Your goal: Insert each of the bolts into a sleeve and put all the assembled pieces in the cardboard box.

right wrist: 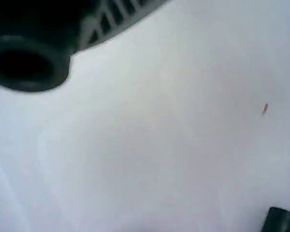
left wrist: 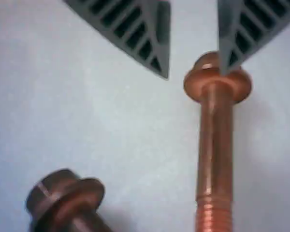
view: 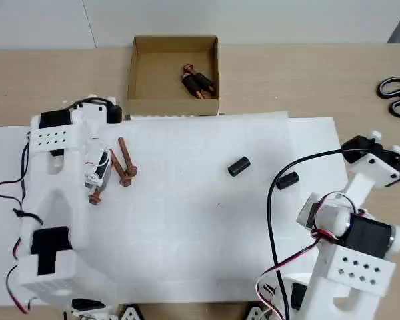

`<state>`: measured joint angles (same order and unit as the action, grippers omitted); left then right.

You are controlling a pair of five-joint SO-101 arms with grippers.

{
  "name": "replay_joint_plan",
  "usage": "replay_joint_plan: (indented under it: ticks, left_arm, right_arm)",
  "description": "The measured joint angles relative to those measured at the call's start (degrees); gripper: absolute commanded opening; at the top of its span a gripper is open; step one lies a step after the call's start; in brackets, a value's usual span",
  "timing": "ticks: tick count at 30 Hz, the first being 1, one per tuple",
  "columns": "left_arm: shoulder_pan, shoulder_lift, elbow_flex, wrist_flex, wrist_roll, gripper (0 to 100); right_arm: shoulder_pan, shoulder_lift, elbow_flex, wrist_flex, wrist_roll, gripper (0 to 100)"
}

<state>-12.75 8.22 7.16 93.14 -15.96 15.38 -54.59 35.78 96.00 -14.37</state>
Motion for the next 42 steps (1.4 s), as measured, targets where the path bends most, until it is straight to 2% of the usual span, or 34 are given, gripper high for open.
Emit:
replay_joint_plan:
  ticks: [5, 22, 24, 27, 29, 36, 42]
  left_arm:
    - [0.0, 1.6, 0.0, -0.4, -1.1, 10]
    - [0.0, 10.3, -0.1, -6.9, -1.9, 10]
    - [0.0, 11.2, -0.5, -6.9, -2.3, 9]
    - [0.0, 12.4, -1.2, -6.9, -2.2, 0]
    - [0.3, 12.5, -1.2, -6.9, -2.0, 1]
    - [0.0, 8.4, -1.1, -7.2, 5.5, 1]
    - [0.0, -6.4, -1.1, -7.0, 11.4, 1]
  right_arm:
    - [0.0, 0.0, 0.0, 0.0, 0.0, 0.3]
    - [0.0, 0.0, 0.0, 0.0, 0.0, 0.3]
    - [0.0, 0.0, 0.0, 0.0, 0.0, 0.3]
    - [0.0, 0.0, 0.0, 0.0, 0.0, 0.3]
    - [0.0, 0.0, 0.0, 0.0, 0.0, 0.3]
    - [0.0, 0.0, 0.0, -0.4, 0.0, 0.3]
    - [0.0, 0.0, 0.0, -0.4, 0.0, 0.3]
